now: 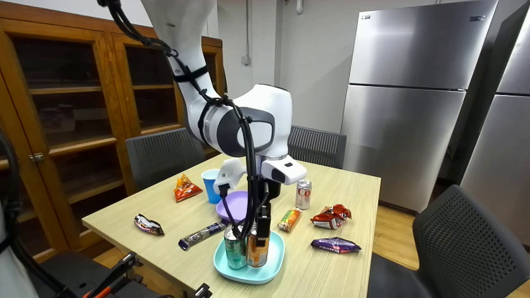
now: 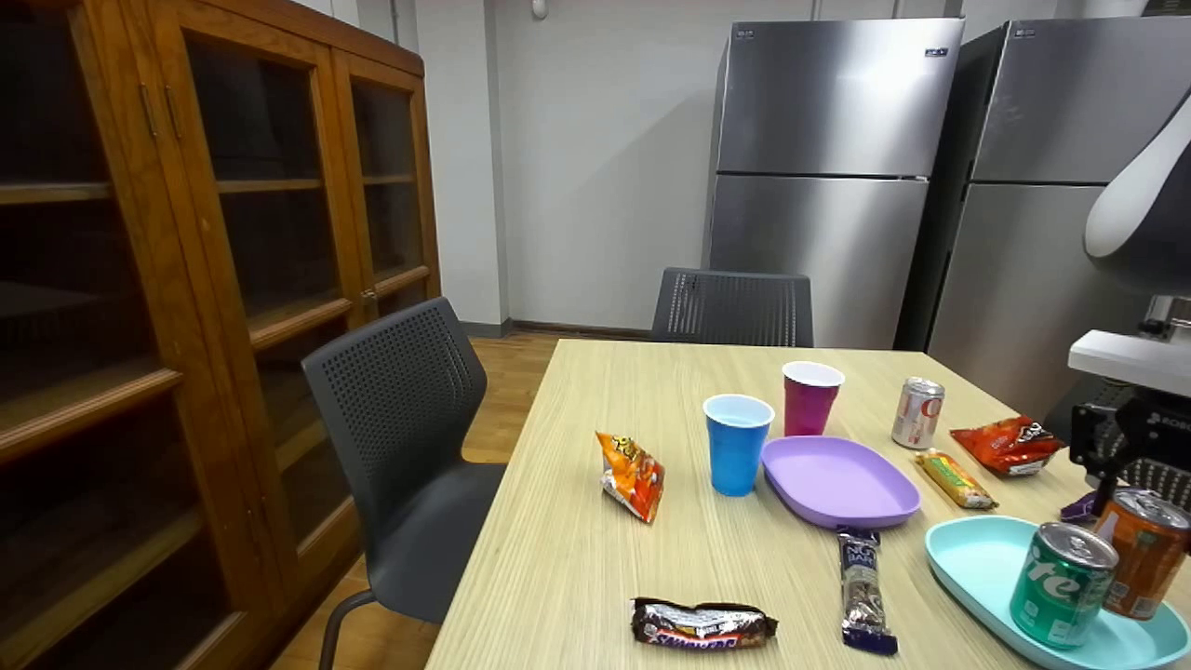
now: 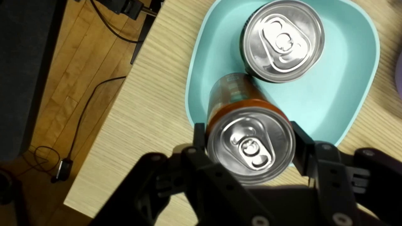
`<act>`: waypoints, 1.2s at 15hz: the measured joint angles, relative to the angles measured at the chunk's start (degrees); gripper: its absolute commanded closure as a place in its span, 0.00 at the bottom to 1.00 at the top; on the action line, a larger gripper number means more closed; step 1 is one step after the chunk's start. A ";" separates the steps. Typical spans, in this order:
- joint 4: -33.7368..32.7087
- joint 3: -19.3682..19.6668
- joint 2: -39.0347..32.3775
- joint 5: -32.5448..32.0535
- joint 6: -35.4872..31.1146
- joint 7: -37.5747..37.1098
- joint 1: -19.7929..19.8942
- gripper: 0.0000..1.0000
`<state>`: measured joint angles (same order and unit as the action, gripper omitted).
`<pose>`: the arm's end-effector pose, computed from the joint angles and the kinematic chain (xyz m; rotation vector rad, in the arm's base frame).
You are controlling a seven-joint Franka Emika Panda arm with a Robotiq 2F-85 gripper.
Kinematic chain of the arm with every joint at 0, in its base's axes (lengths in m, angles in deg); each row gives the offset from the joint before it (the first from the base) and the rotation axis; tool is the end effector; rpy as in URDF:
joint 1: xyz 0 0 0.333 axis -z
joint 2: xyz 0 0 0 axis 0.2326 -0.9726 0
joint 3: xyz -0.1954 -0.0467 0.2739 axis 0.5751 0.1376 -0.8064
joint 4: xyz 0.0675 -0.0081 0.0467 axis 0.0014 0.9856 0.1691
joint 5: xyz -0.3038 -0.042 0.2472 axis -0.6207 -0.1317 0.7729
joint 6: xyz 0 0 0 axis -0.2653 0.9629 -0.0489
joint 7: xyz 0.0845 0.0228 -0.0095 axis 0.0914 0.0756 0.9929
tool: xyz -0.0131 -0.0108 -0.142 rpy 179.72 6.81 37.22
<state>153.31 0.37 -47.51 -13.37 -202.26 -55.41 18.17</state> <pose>0.3926 -0.1670 0.1660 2.6856 -1.5822 -0.1030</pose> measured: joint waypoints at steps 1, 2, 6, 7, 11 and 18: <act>0.04 0.05 -0.27 -0.53 -0.62 -0.81 -0.28 0.61; 0.06 0.18 -0.61 -1.48 -1.43 -2.02 -0.59 0.61; 0.06 1.19 -2.26 -4.57 -3.82 -6.07 -1.98 0.61; 0.06 1.48 -2.68 -5.02 -4.16 -6.77 -2.31 0.61; -0.01 2.69 -4.18 -5.59 -5.03 -8.17 -3.42 0.19; -0.21 3.60 -4.46 -6.17 -4.98 -8.26 -3.87 0.00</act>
<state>153.10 3.97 -51.97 -19.54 -207.25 -63.67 14.31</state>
